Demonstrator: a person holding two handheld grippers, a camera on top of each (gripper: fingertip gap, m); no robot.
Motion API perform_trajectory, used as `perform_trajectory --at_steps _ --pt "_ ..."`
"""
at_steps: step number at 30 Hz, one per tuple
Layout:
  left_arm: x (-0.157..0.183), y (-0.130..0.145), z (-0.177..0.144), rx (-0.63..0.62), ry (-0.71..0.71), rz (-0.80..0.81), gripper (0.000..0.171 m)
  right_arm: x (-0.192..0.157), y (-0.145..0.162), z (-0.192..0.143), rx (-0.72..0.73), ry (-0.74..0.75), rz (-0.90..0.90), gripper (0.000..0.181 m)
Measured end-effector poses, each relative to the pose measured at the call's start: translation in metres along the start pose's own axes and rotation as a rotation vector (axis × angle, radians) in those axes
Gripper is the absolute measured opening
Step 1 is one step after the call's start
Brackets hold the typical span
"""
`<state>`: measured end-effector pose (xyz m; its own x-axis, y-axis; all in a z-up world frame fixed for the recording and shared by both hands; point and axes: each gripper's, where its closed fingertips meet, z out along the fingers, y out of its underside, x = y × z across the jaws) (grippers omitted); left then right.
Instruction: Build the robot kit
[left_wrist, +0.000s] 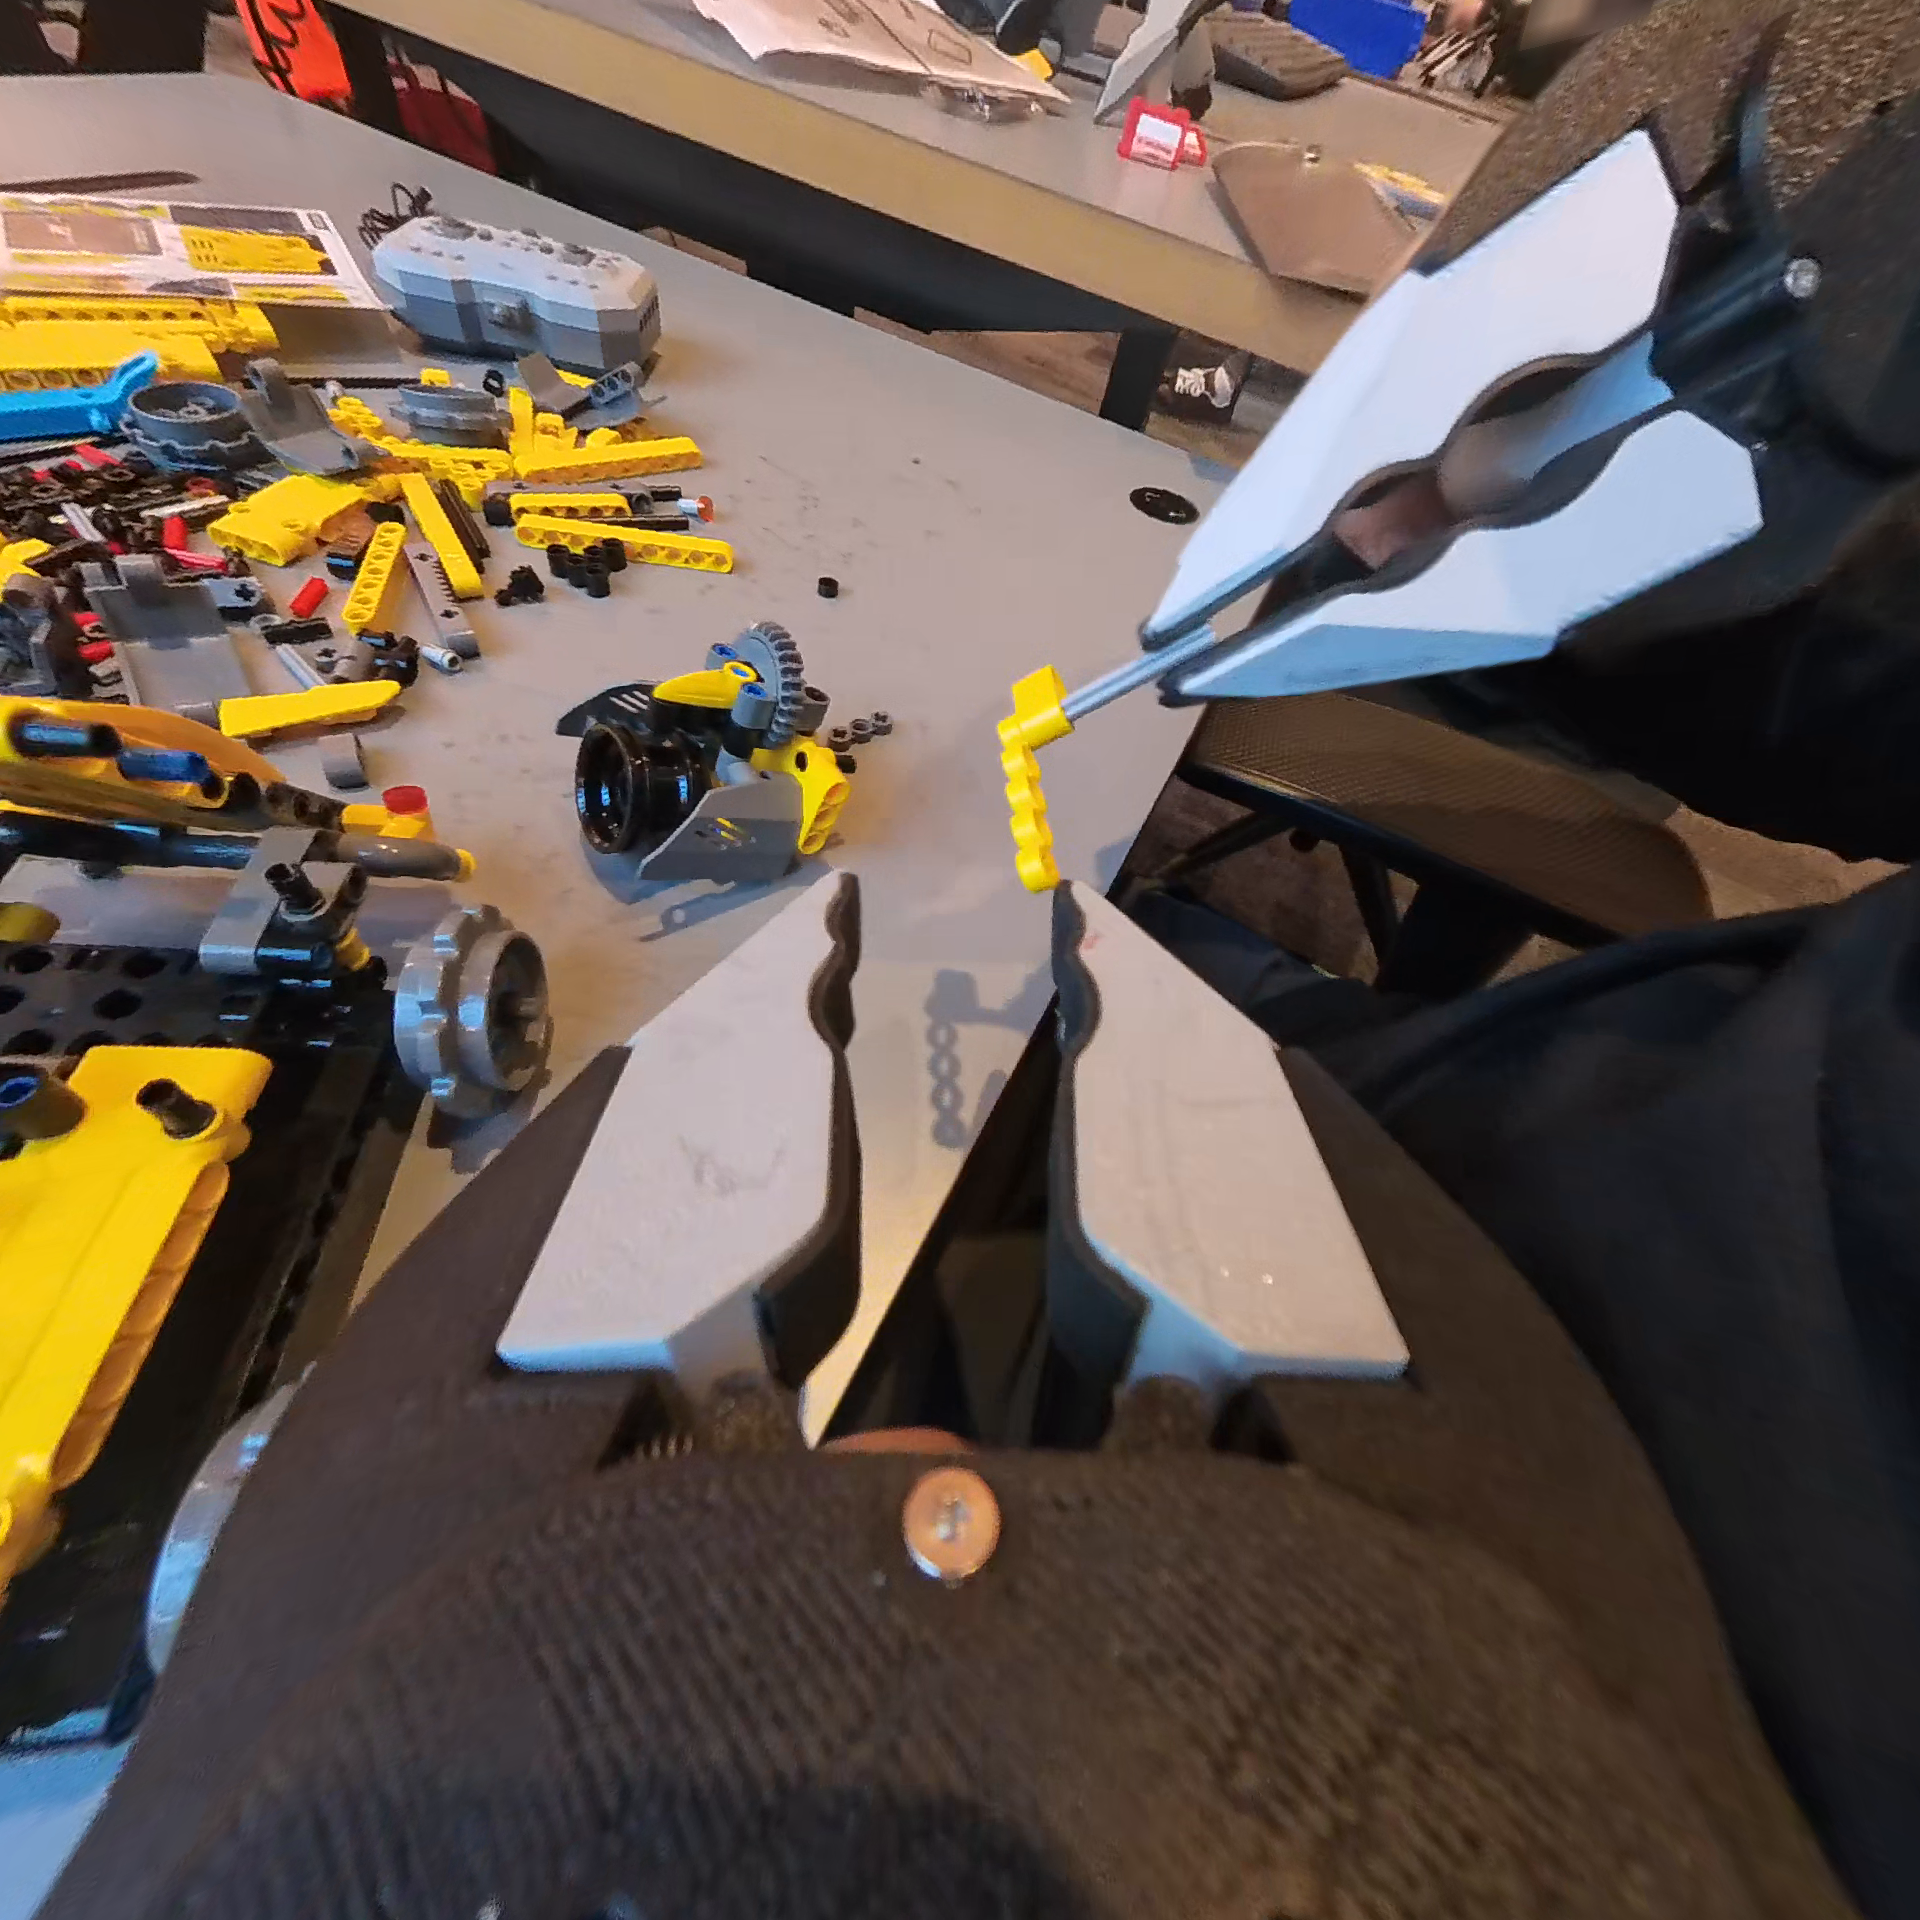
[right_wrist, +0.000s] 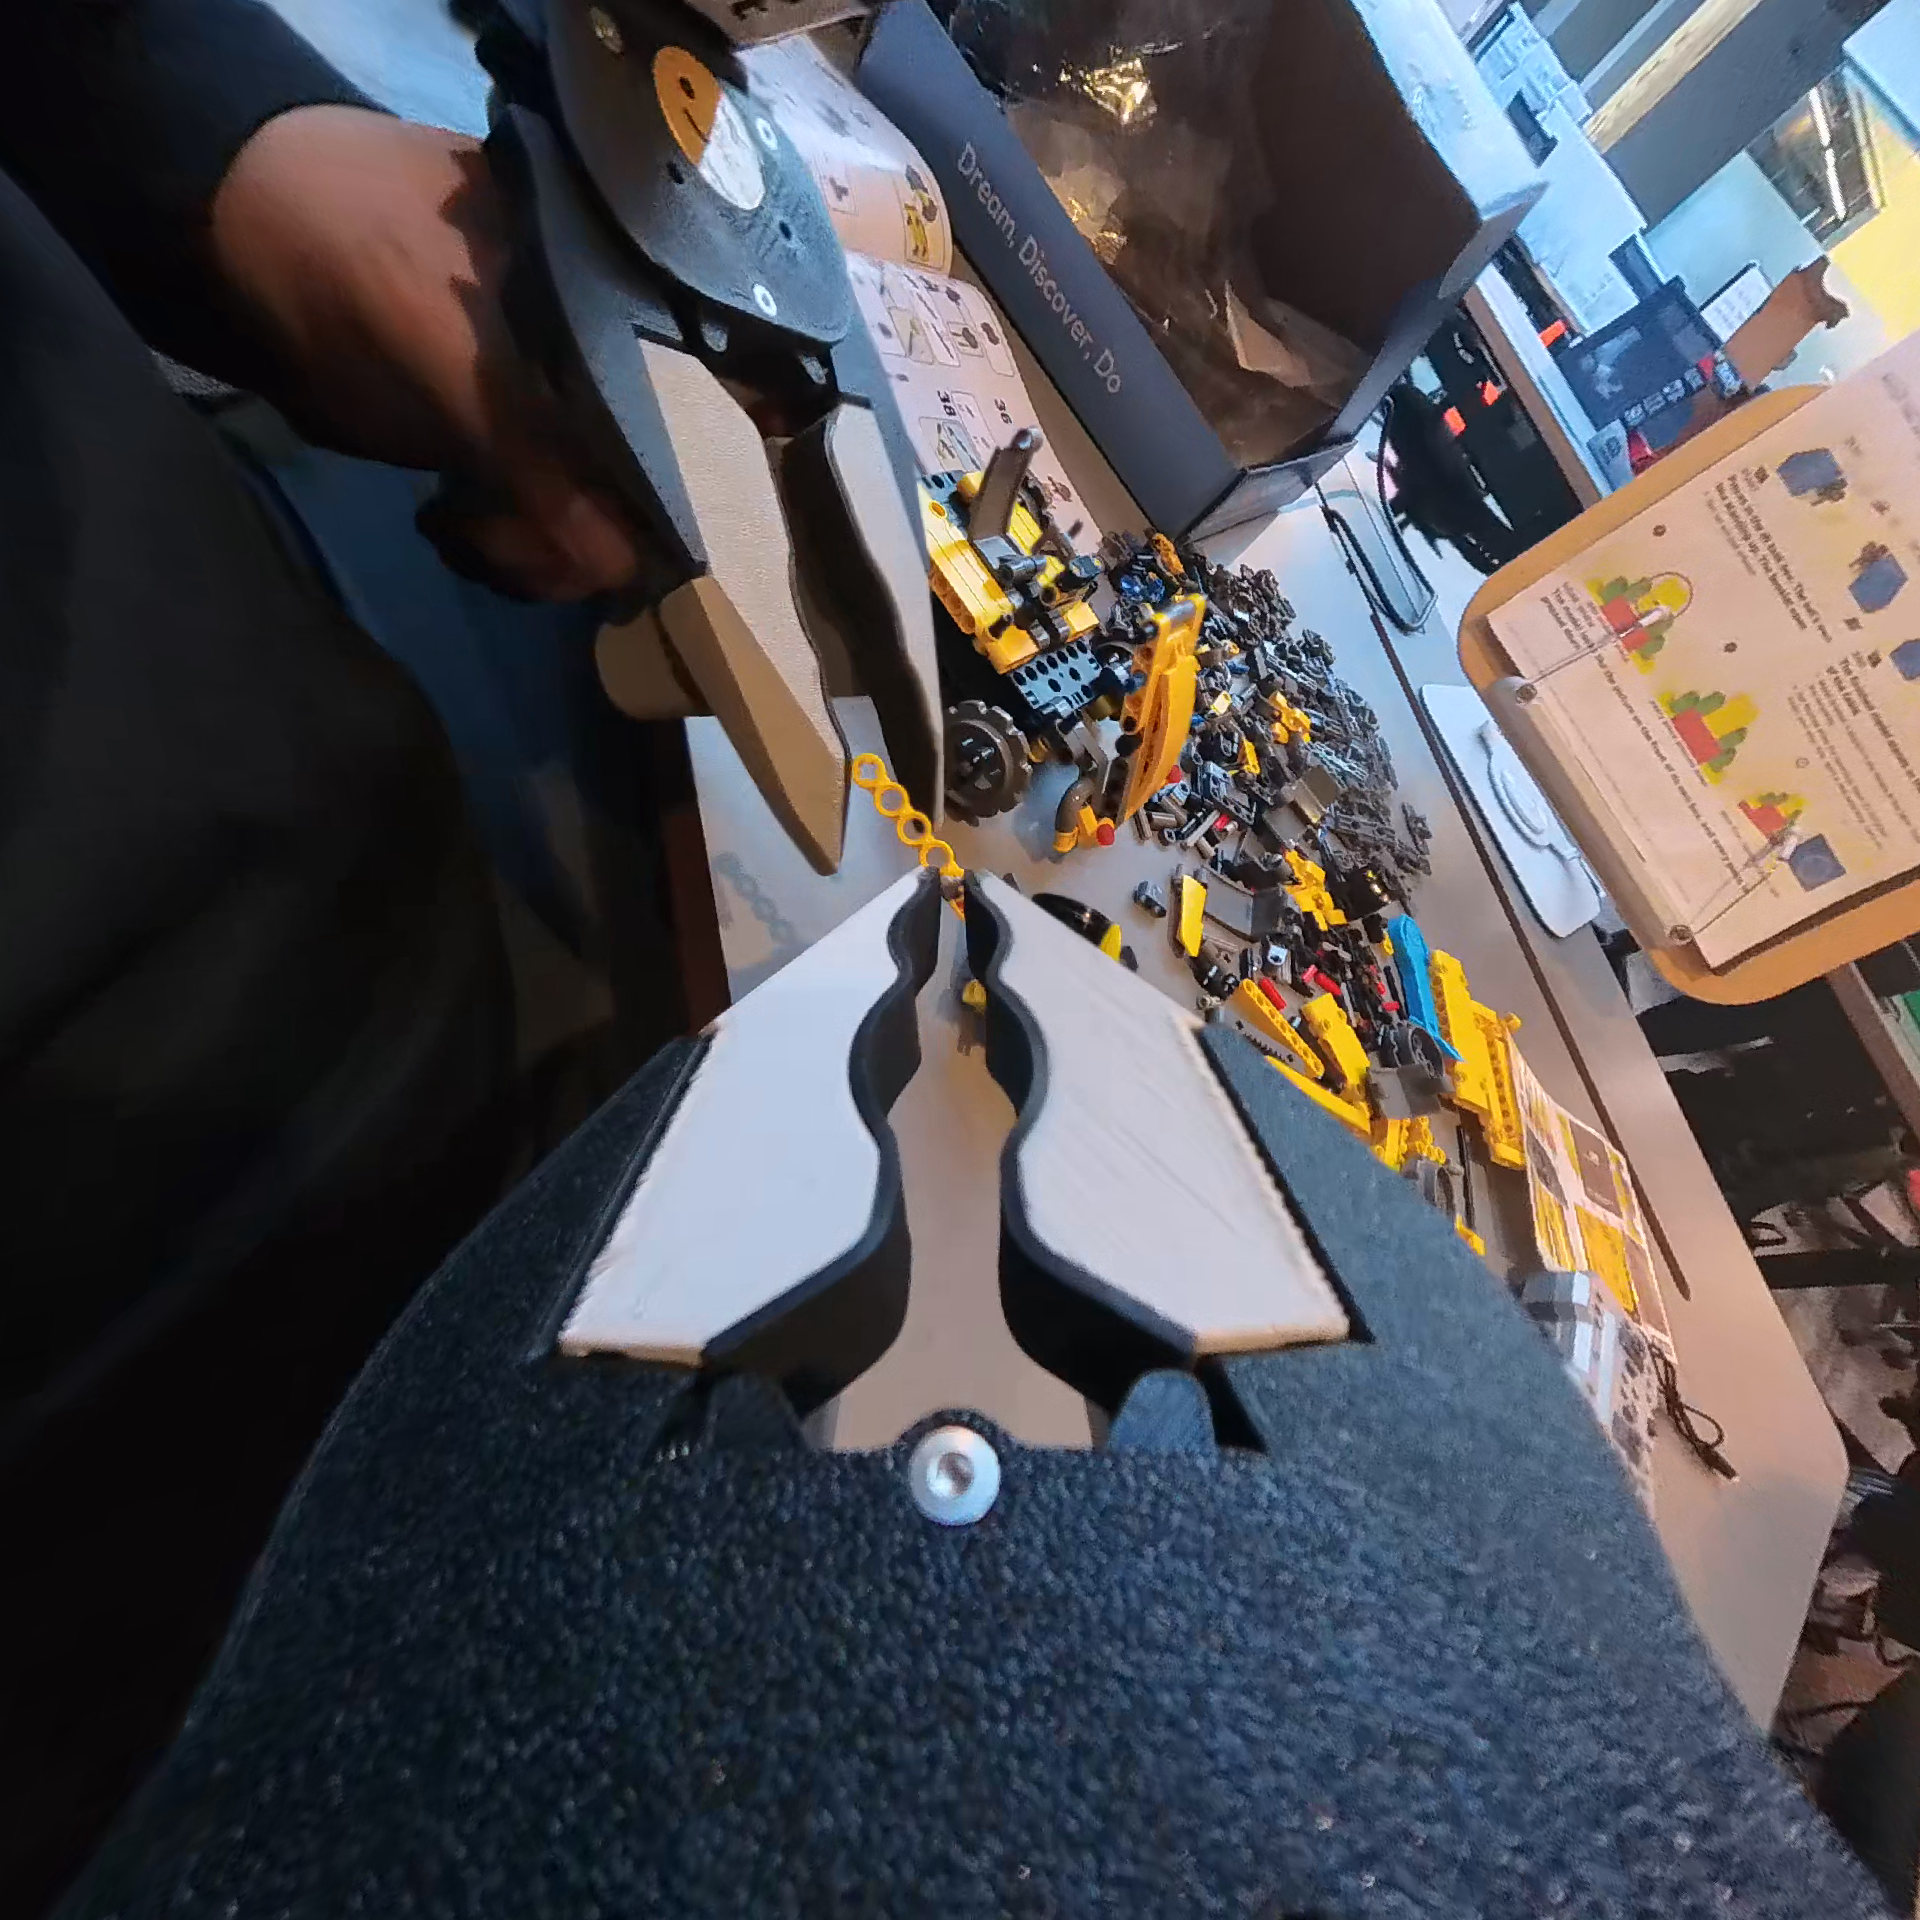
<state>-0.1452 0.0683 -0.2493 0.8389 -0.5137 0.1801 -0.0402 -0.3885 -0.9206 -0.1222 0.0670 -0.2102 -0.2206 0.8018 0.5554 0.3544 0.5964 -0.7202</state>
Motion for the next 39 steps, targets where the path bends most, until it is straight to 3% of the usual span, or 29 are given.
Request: perform_trajectory --at_steps 15,26,35,39 --pt "0.019 0.001 0.002 -0.017 0.103 -0.006 0.03 -0.009 0.0 0.007 -0.016 0.022 -0.068 0.004" --pt "0.013 0.002 -0.002 -0.037 0.132 -0.077 0.025 -0.018 -0.002 0.021 -0.046 0.087 -0.238 0.004" --pt "0.008 0.004 -0.003 -0.052 0.153 -0.104 0.009 -0.019 -0.005 0.02 -0.021 0.116 -0.265 0.004" --pt "0.002 0.006 -0.005 -0.08 0.121 -0.041 0.0 -0.031 -0.002 0.024 -0.015 0.053 -0.236 0.008"
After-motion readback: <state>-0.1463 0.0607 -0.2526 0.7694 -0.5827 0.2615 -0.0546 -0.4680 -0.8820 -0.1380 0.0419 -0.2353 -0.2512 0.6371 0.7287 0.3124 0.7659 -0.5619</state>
